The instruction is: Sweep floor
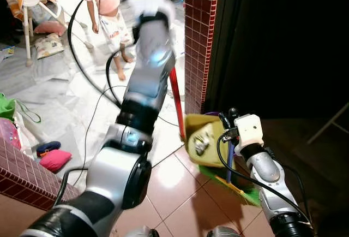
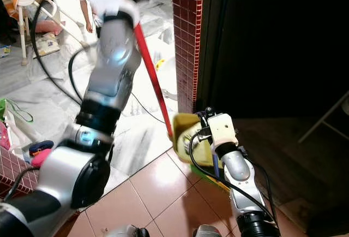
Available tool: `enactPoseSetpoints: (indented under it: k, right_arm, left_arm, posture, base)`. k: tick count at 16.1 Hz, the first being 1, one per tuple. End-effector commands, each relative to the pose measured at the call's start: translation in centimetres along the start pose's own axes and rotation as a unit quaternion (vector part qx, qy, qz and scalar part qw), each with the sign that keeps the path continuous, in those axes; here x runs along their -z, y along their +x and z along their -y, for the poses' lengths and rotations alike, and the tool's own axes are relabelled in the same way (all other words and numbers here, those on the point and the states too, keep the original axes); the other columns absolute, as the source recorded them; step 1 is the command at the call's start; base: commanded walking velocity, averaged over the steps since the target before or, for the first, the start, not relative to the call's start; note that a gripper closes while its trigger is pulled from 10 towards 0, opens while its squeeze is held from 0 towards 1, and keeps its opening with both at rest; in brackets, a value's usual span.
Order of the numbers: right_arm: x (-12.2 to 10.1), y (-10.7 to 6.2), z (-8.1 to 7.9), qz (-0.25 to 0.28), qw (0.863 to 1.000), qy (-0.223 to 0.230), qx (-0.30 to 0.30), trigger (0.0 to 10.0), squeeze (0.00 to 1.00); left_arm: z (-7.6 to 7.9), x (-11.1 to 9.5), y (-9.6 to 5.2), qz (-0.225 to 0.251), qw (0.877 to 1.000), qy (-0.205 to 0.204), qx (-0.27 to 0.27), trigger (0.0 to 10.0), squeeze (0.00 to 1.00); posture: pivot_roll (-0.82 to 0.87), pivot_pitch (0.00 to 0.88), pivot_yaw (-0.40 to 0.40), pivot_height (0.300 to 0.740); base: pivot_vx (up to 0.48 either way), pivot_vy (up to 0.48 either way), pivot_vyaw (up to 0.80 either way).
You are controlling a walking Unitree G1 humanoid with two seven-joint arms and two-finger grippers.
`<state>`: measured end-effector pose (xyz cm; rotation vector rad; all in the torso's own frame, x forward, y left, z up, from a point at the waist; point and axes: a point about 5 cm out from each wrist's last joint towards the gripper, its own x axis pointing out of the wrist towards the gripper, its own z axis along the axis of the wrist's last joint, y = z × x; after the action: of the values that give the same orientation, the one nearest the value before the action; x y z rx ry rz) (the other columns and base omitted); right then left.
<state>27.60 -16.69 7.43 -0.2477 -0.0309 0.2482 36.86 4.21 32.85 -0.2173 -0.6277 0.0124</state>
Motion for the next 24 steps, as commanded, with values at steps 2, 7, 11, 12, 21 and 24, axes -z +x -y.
enactPoseSetpoints:
  k: [2, 7, 11, 12, 21, 24]
  right_arm:
    - [1.7, -0.9, -0.4, -0.045, 0.999, 0.015, 0.005, 10.0, 0.00]
    - [1.6, -1.0, -0.6, -0.041, 0.999, 0.017, 0.011, 10.0, 0.00]
    - [1.2, -1.2, -0.6, -0.031, 0.999, 0.017, 0.018, 10.0, 0.00]
    - [1.1, -1.3, -0.7, -0.029, 0.999, 0.018, 0.021, 10.0, 0.00]
    - [0.7, -1.7, -0.9, -0.024, 0.999, 0.017, 0.024, 10.0, 0.00]
    - [0.8, -1.6, -0.9, -0.024, 0.999, 0.015, 0.024, 10.0, 0.00]
  left_arm:
    - [0.2, -4.0, 2.4, 0.077, 0.996, -0.031, -0.025, 10.0, 0.00]
    - [2.1, -3.2, 1.1, 0.079, 0.996, -0.046, -0.010, 10.0, 0.00]
    - [6.4, -0.9, -3.8, 0.122, 0.986, -0.006, 0.113, 10.0, 0.00]
    - [6.9, 0.1, -4.8, 0.125, 0.983, 0.004, 0.132, 10.0, 0.00]
    - [10.9, 0.1, -8.9, 0.177, 0.947, -0.017, 0.269, 10.0, 0.00]
    - [12.4, -0.3, -10.9, 0.194, 0.924, -0.039, 0.328, 10.0, 0.00]
  posture:
    - [-0.21, 0.000, 0.150, 0.740]
    - [-0.24, 0.000, 0.160, 0.740]
    - [-0.26, 0.000, 0.172, 0.740]
    - [-0.27, 0.000, 0.175, 0.740]
    - [-0.29, 0.000, 0.187, 0.740]
    - [-0.29, 0.000, 0.193, 0.740]
  base:
    - [0.000, 0.000, 0.00]
    - [0.000, 0.000, 0.00]
    - [0.000, 0.000, 0.00]
    - [0.000, 0.000, 0.00]
    - [0.000, 0.000, 0.00]
    - [0.000, 0.000, 0.00]
